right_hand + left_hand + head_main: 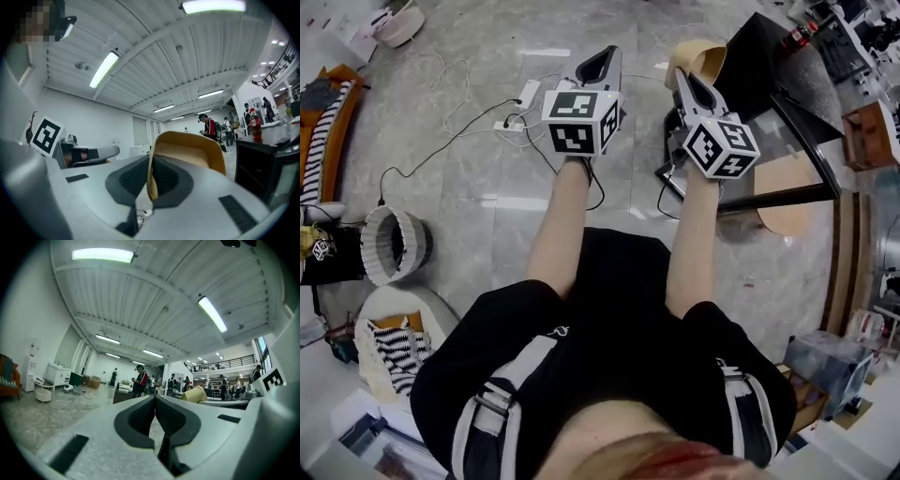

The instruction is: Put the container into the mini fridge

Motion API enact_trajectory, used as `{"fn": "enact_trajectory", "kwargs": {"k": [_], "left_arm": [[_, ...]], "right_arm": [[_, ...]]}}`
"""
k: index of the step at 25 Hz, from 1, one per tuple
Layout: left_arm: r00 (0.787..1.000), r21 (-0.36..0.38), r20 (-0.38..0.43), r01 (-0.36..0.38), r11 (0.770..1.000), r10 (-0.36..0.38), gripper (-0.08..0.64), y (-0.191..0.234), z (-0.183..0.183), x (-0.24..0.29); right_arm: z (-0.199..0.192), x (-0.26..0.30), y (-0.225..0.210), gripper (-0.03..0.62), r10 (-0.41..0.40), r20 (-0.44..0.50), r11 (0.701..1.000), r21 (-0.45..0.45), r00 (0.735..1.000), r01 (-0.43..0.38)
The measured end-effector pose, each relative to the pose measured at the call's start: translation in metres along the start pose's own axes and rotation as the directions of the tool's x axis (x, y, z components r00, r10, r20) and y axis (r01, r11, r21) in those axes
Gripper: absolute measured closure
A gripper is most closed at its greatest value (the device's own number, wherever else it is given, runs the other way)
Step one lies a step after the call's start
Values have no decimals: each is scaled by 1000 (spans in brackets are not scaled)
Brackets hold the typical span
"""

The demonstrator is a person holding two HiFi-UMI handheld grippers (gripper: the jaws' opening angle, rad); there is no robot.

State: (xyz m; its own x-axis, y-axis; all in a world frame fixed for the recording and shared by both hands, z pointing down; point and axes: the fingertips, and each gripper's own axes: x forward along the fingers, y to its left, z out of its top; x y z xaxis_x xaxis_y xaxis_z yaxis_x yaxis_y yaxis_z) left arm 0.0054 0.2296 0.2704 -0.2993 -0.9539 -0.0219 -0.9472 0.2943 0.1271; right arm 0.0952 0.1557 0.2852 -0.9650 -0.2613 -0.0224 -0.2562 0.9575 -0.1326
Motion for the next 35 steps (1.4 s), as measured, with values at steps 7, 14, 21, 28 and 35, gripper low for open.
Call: {"fn": "enact_trajectory", "kwargs": {"k": [7,14,21,28,35], "left_arm": [[1000,-15,-6,-8,1000,8,552,18,-8,20],[999,-13,-30,-33,999,33,552,65,-28,91],[995,25,8,-95,995,95,552,120,-28,213],[997,19,5,-79,997,79,552,139,-19,325],[999,51,-23,-46,998,47,552,172,-11,373]], "right_arm": [[-10,29,-2,574,33,-26,999,-11,999,-33],[-30,105,-48,574,40,-42,999,9,998,-40],[-34,226,-132,574,63,-85,998,9,994,-62],[-15,310,-217,574,52,-73,998,26,996,-50],[-14,360,-231,574,43,-56,998,38,997,-41]]}}
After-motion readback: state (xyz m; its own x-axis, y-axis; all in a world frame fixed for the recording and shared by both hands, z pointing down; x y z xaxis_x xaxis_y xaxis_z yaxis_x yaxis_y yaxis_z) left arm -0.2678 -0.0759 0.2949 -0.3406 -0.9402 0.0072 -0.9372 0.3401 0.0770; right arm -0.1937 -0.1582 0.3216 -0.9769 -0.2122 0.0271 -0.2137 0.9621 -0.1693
